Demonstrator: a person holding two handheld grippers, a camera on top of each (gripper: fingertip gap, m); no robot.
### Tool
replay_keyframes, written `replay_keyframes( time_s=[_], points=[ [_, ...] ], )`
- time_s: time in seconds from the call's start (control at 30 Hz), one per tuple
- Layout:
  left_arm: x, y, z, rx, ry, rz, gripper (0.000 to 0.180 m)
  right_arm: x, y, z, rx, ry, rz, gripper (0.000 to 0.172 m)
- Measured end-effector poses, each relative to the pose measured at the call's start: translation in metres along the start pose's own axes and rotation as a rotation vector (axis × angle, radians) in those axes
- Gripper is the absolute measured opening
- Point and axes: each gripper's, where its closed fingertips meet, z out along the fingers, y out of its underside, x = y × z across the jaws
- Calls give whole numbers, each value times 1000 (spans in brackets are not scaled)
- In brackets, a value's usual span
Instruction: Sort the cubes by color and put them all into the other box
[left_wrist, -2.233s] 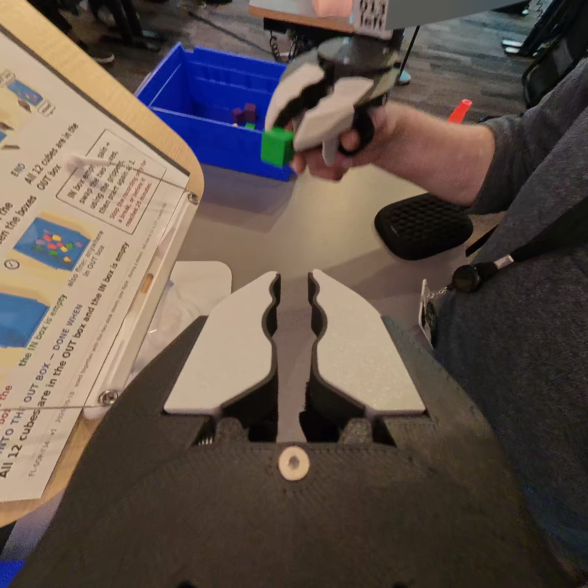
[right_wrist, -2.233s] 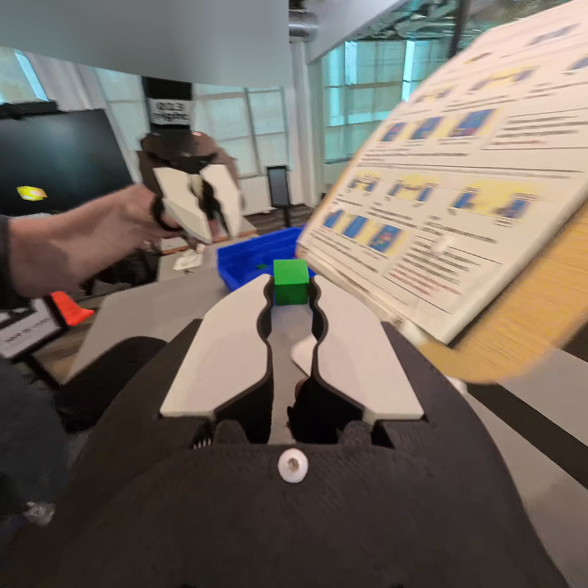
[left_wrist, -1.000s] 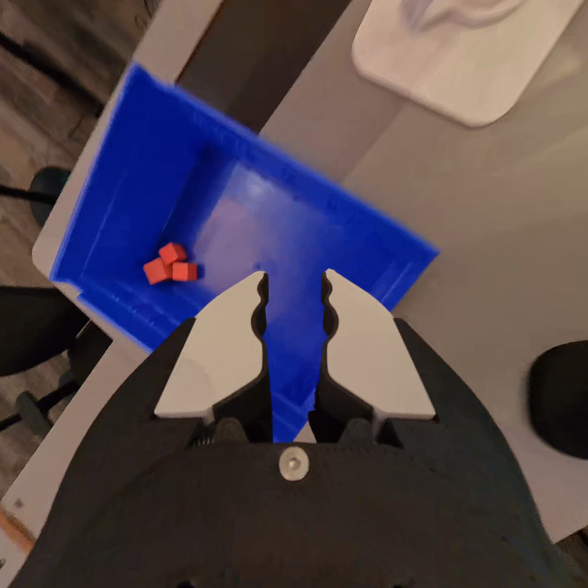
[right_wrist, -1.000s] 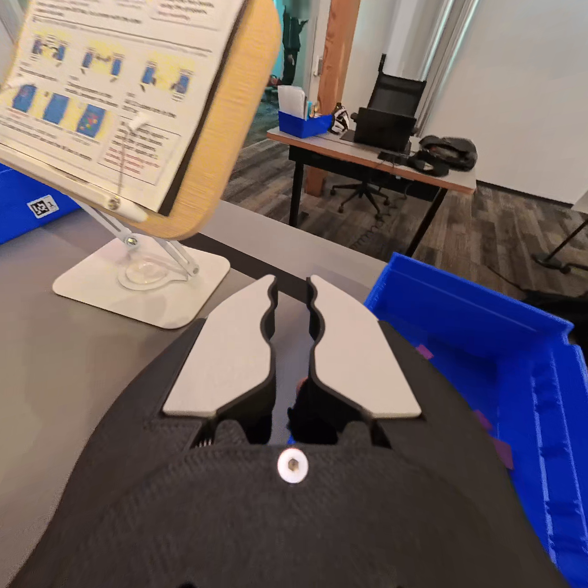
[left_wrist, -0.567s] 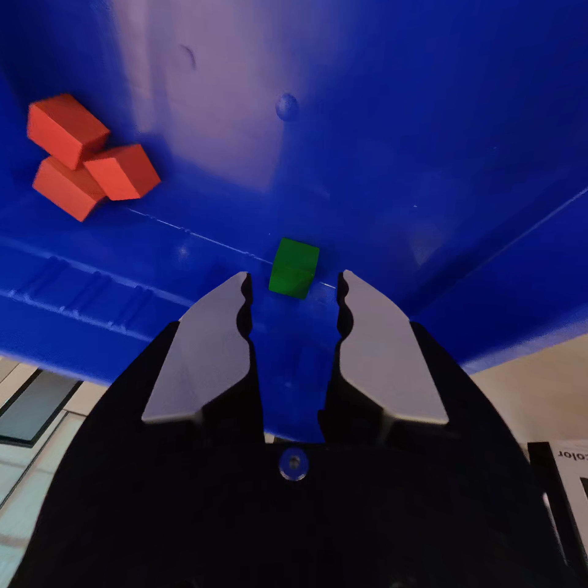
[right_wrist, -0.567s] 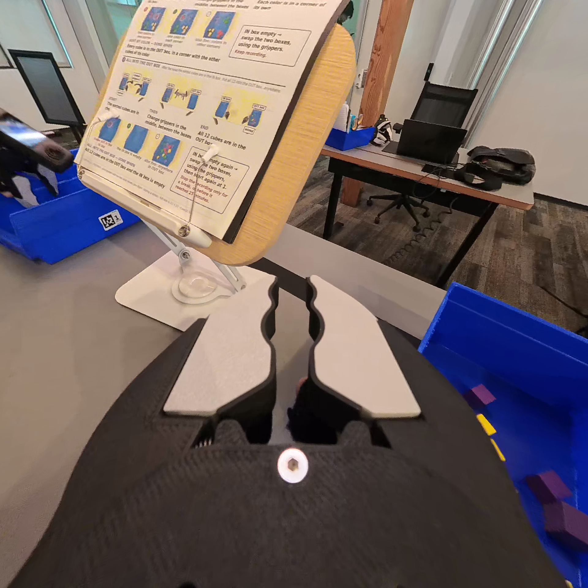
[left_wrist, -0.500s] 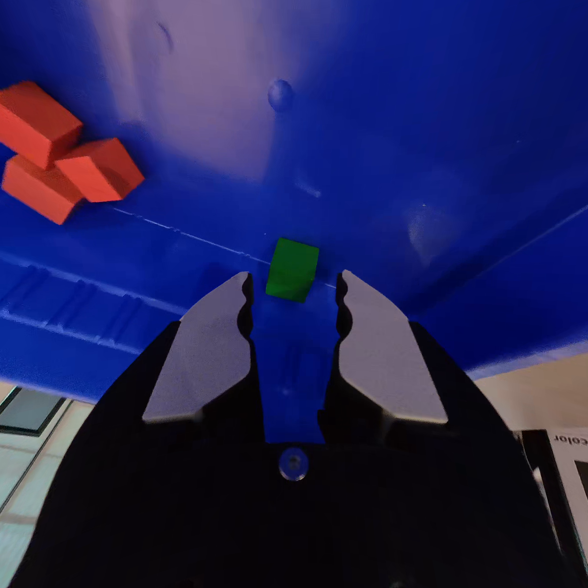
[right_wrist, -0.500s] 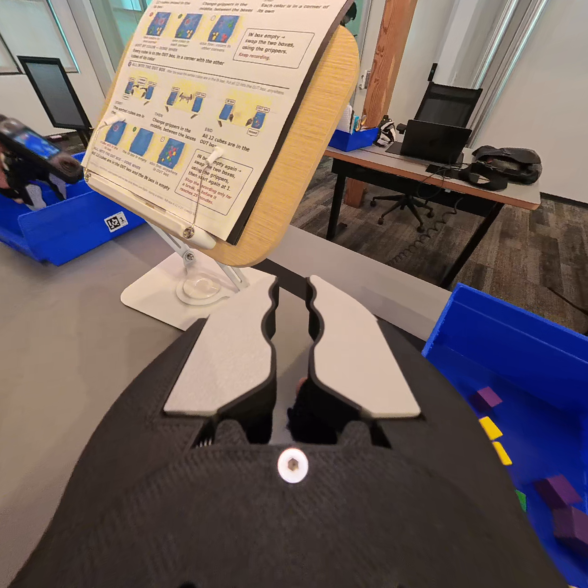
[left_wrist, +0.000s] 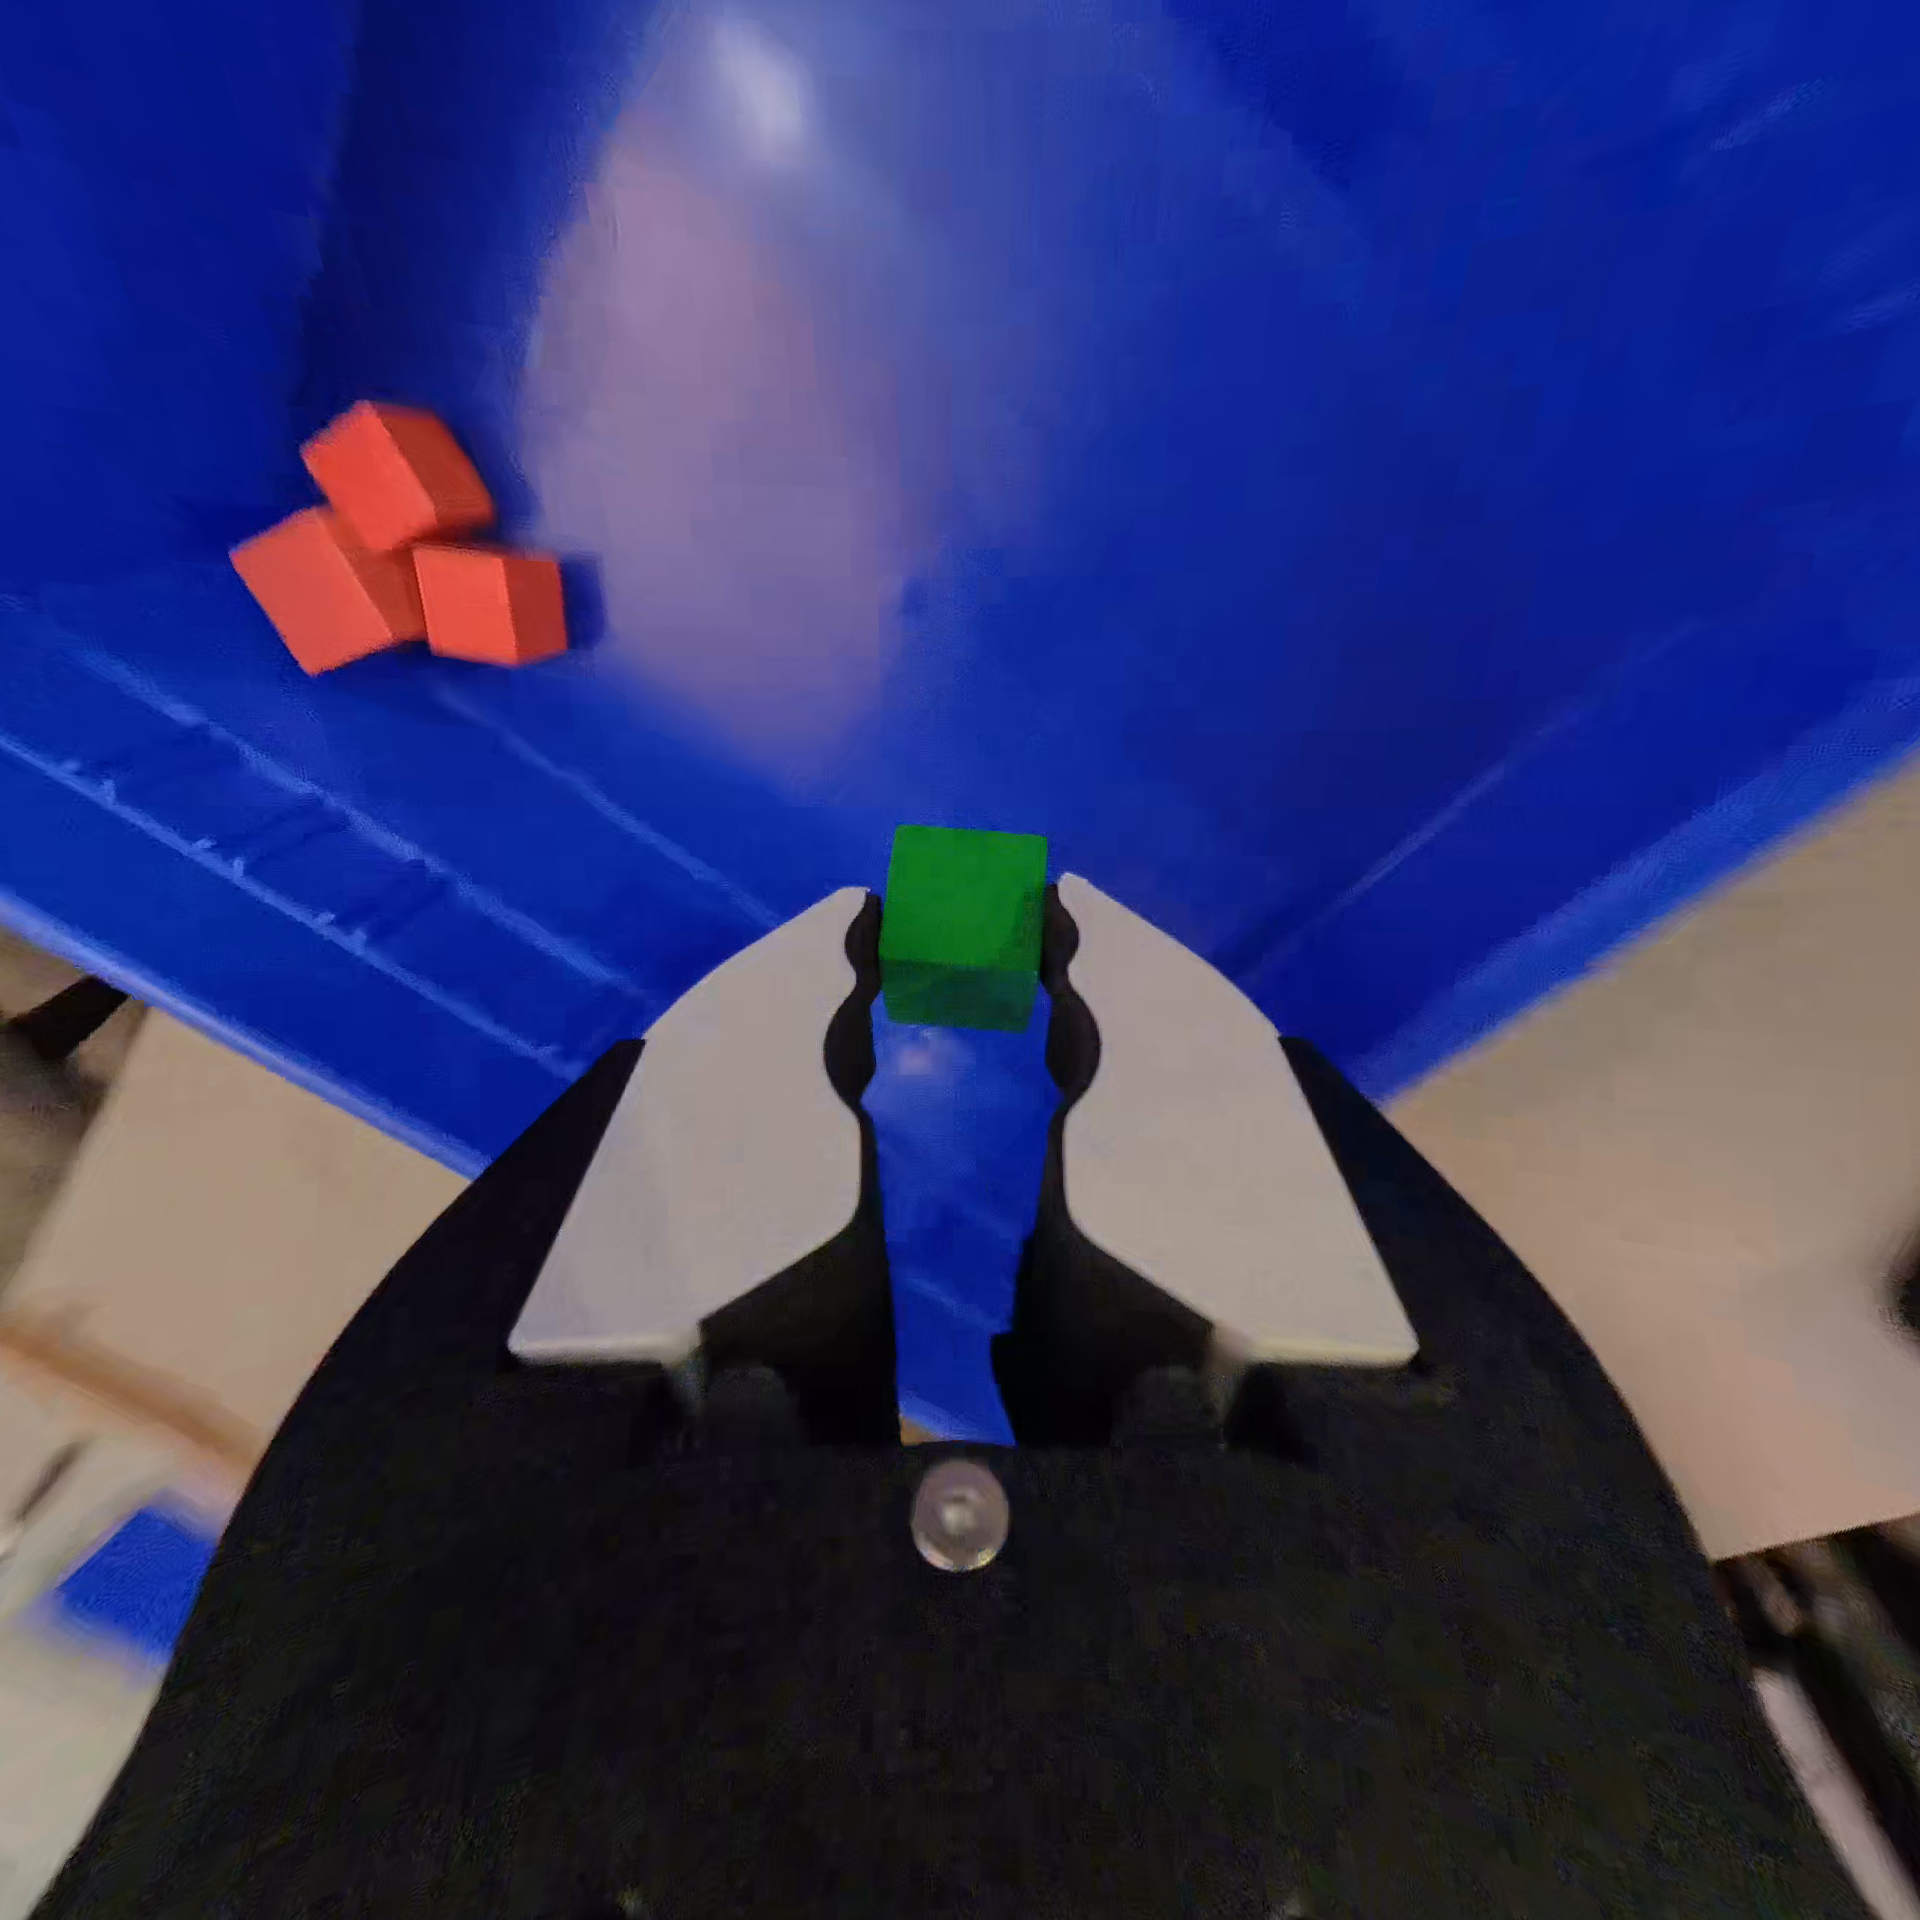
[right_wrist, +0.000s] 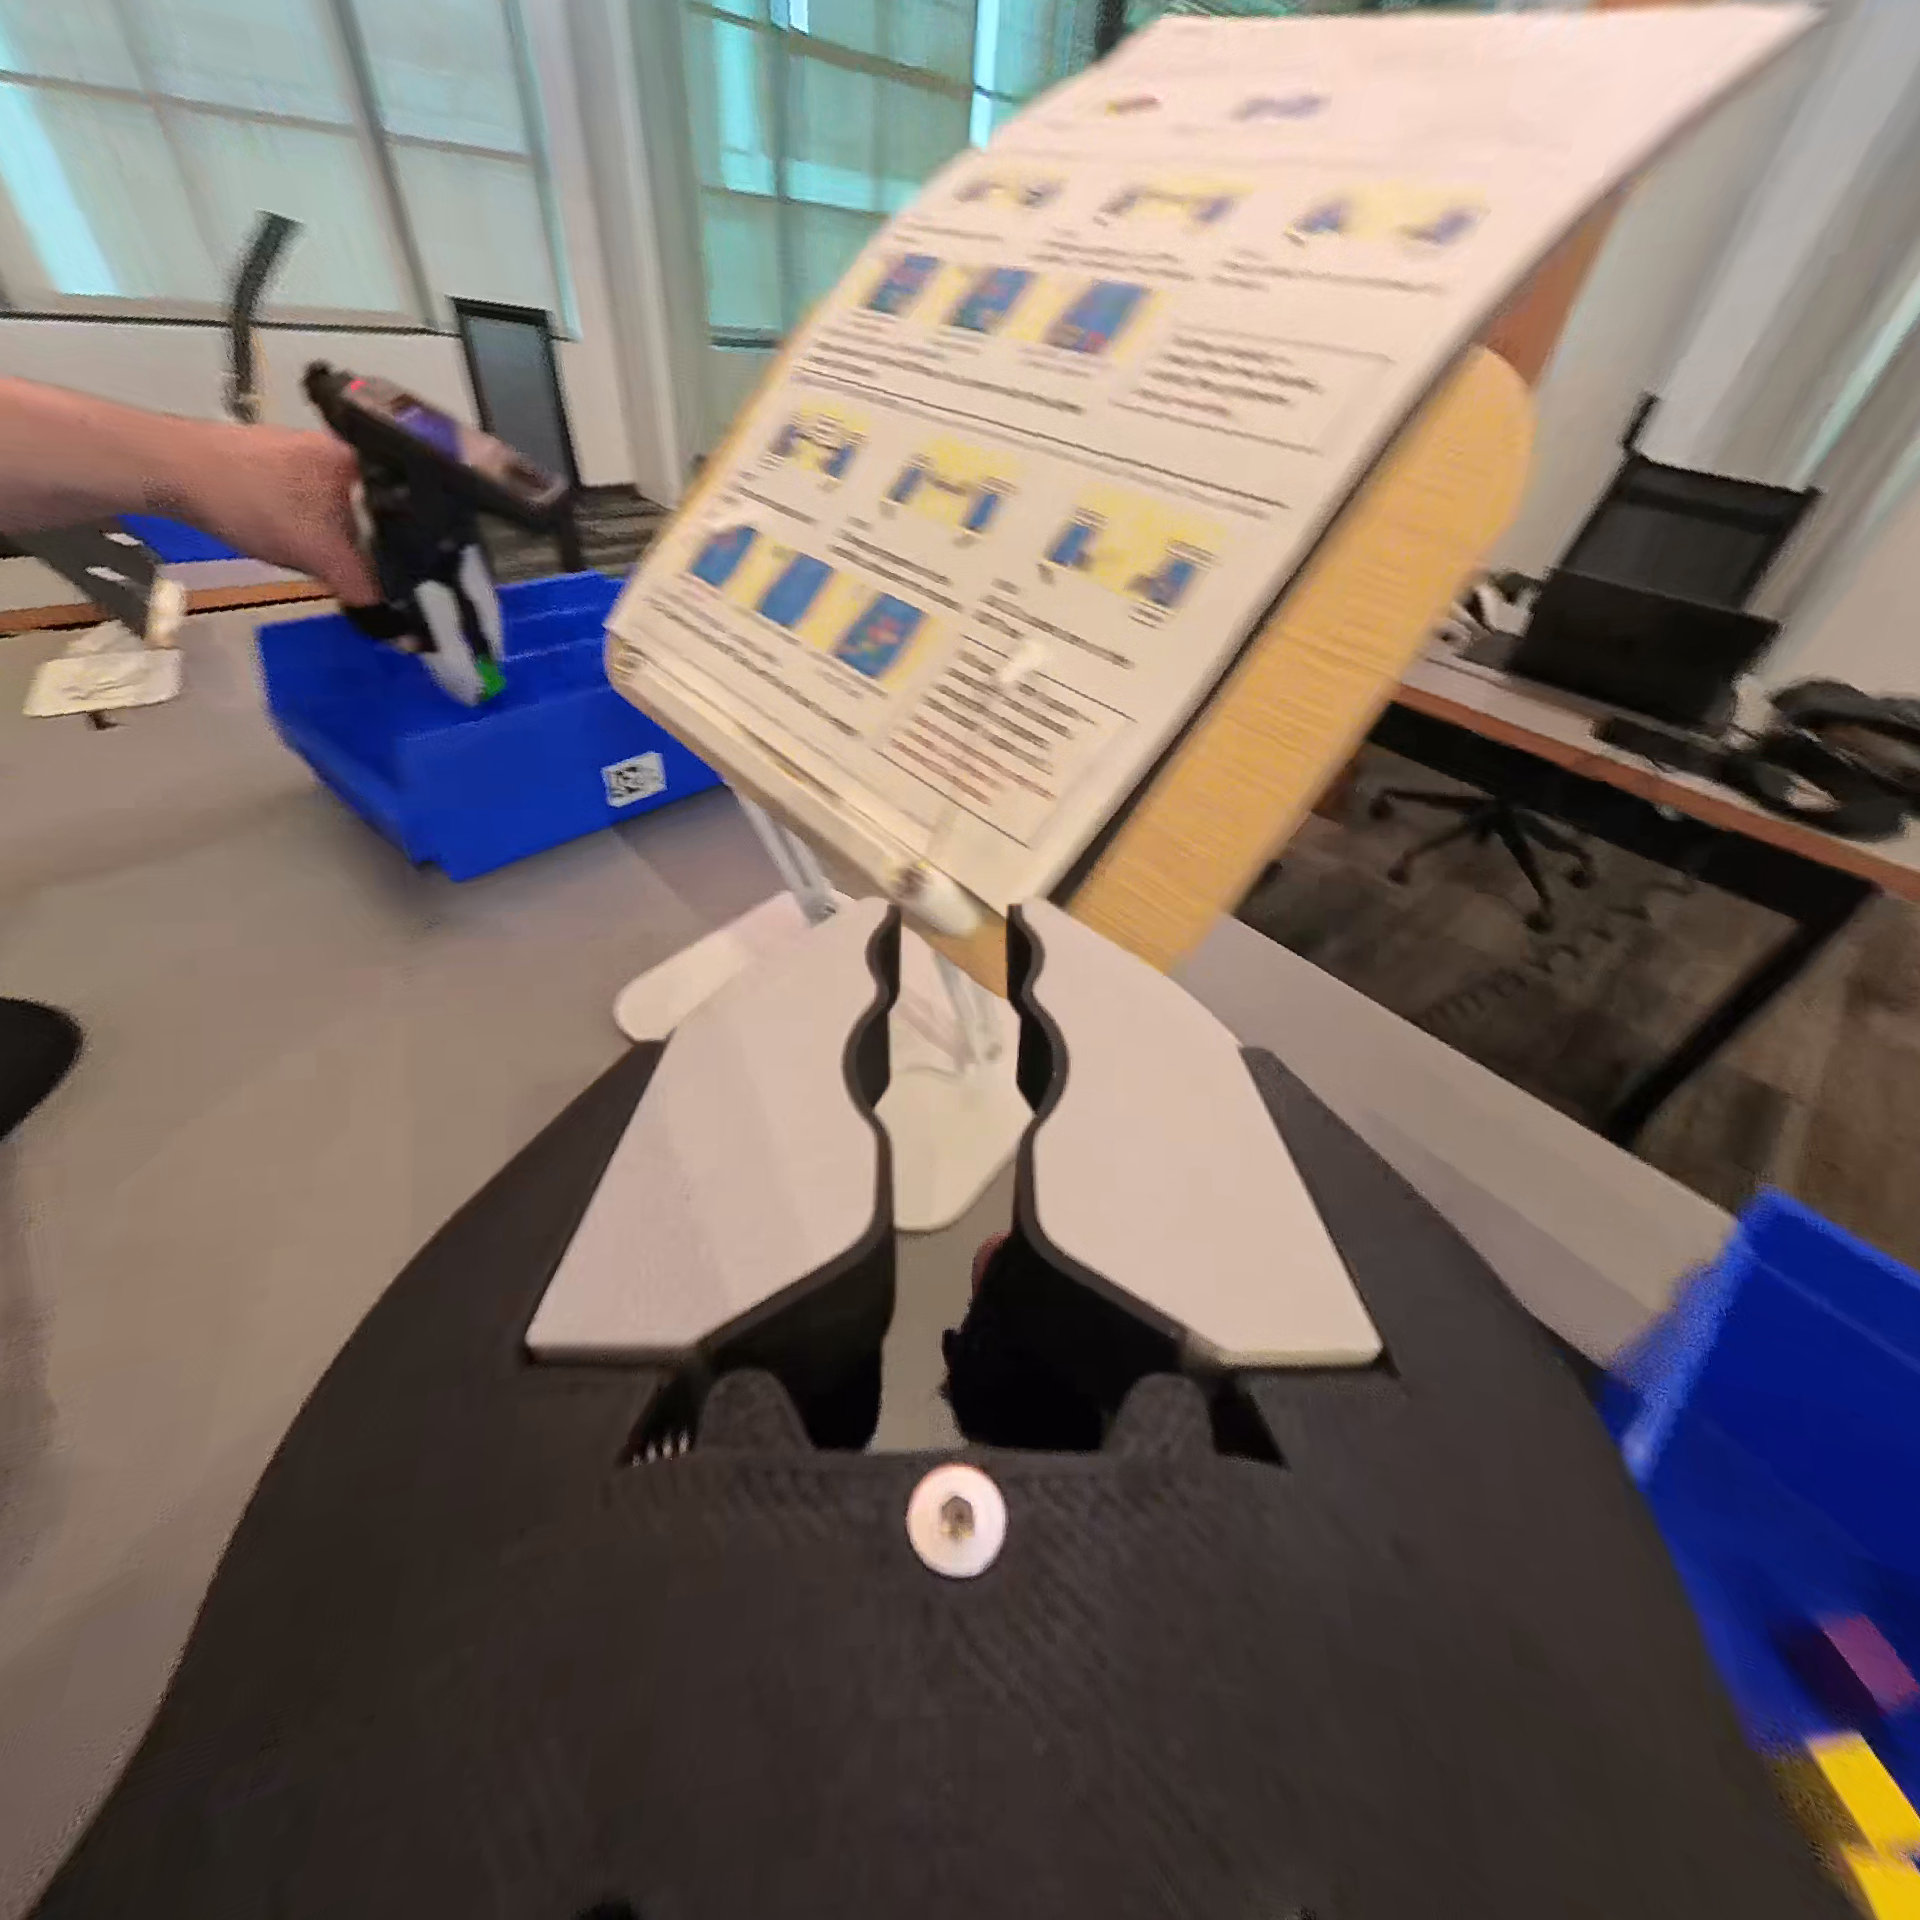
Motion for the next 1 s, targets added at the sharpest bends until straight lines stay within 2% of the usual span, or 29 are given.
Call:
replay_keyframes(
  time_s=[0.07, 0.13, 0.2, 0.33, 0.5, 0.63, 0.7, 0.73, 0.87, 1.0],
  points=[
    [35, -27, -38, 230, 116, -65, 29, -30, -9, 12, 27, -81, -53, 21],
    [86, -60, -87, 508, 296, -78, 29, -64, -18, 25, 53, -169, -115, 24],
    [138, -83, -129, 701, 495, -69, 29, -100, -25, 38, 85, -262, -167, 28],
    [228, -109, -177, 864, 821, -7, 29, -163, -34, 62, 125, -413, -291, 38],
    [297, -120, -202, 895, 1174, 4, 29, -210, -34, 80, 148, -456, -558, 41],
    [322, -124, -198, 849, 1235, 25, 29, -226, -32, 82, 159, -517, -582, 45],
    [324, -126, -195, 846, 1201, 36, 29, -226, -28, 82, 140, -519, -580, 45],
    [324, -127, -194, 854, 1164, 58, 29, -224, -26, 82, 114, -526, -539, 45],
    [327, -134, -203, 917, 1052, 143, 29, -218, -27, 74, 74, -624, -168, 37],
    [333, -143, -210, 962, 946, 221, 29, -216, -17, 76, 2, -642, -5, 38]
  ],
)
